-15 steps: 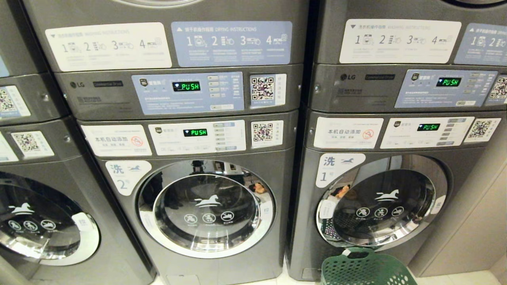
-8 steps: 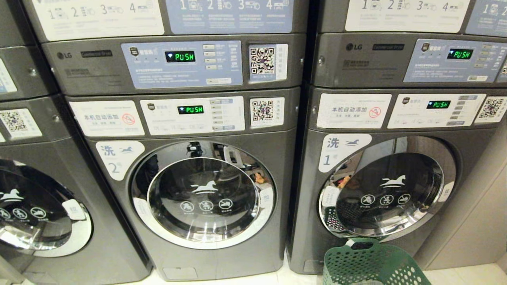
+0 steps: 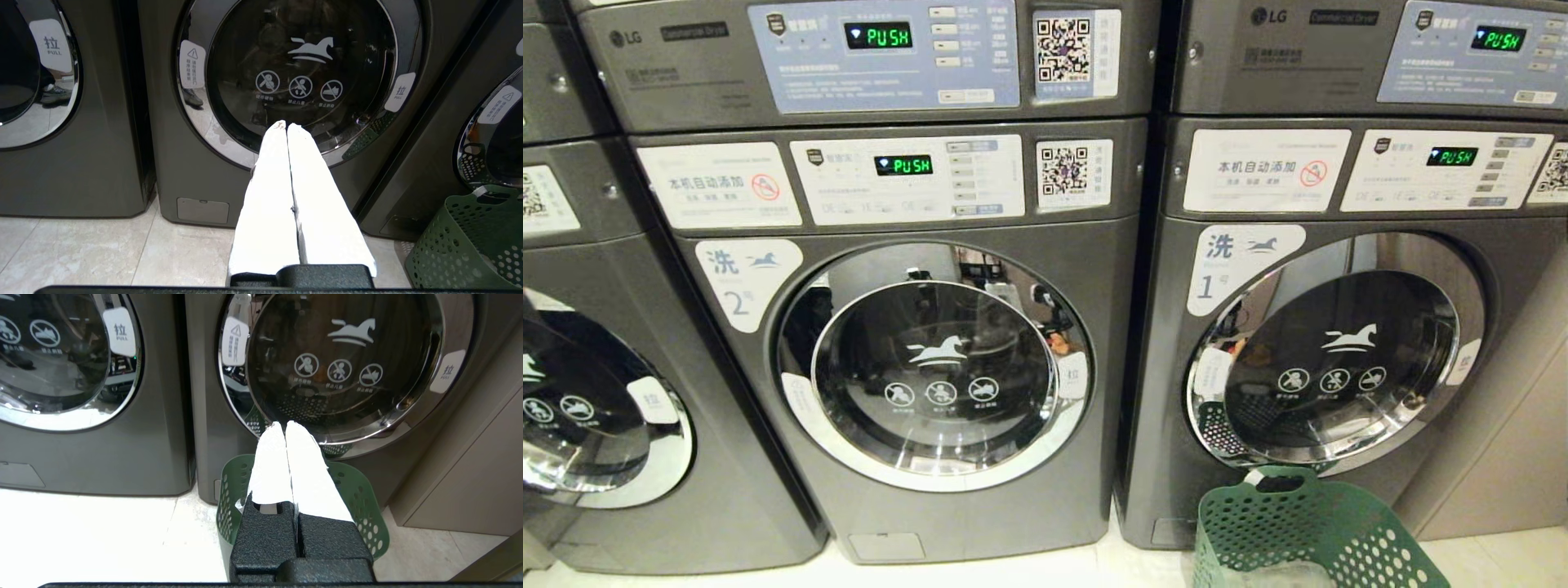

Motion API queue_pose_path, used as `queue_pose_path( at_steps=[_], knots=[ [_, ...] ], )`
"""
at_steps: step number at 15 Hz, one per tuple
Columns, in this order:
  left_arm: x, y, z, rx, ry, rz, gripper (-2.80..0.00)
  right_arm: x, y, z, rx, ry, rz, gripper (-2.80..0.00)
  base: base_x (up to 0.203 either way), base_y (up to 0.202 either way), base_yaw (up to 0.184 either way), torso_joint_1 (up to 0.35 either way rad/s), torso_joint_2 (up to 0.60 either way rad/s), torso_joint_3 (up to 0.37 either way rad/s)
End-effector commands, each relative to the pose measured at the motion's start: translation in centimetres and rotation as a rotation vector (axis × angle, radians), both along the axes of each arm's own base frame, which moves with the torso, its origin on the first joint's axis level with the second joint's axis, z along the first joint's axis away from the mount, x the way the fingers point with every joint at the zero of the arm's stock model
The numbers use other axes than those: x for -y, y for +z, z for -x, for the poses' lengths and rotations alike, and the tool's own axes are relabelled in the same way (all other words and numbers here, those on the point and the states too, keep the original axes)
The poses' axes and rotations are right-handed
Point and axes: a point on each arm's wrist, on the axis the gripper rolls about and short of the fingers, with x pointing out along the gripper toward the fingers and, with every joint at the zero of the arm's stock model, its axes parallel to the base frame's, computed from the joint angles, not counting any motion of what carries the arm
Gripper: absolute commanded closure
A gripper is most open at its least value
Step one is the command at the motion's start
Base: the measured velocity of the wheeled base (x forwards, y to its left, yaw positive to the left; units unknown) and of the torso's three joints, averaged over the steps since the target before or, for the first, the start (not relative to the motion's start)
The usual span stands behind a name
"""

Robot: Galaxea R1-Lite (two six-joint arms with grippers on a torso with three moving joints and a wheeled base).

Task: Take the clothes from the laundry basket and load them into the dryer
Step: Take the clothes out of the basket

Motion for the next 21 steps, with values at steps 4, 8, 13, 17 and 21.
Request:
queue_pose_path(
  at_steps=[4,8,13,17,21],
  knots=[
    [0.00,-0.85,-0.23,-0.030,0.000,0.000,0.00,0.00,-0.17,-0.04,-0.005,0.001,0.001,0.00,0.000,0.000,0.000,-0.020,0.29,0.253],
    [0.00,-0.85,-0.23,-0.030,-0.001,0.000,0.00,0.00,-0.17,-0.04,-0.005,0.002,0.003,0.00,0.000,0.000,0.000,0.000,0.00,0.000],
    [0.01,-0.83,-0.22,-0.032,-0.003,0.000,0.00,-0.01,-0.17,-0.04,-0.005,0.002,0.005,0.00,0.000,0.000,0.000,-0.006,0.06,-0.045],
    [0.01,-0.85,-0.22,-0.033,-0.002,0.000,0.00,-0.01,-0.17,-0.04,-0.005,0.005,0.011,0.00,0.000,0.000,0.000,0.003,0.01,-0.184],
    [0.01,-0.85,-0.22,-0.033,0.000,0.000,0.00,-0.01,-0.17,-0.04,-0.005,0.006,0.011,0.00,0.000,0.000,0.000,0.000,0.00,-0.199]
  ],
)
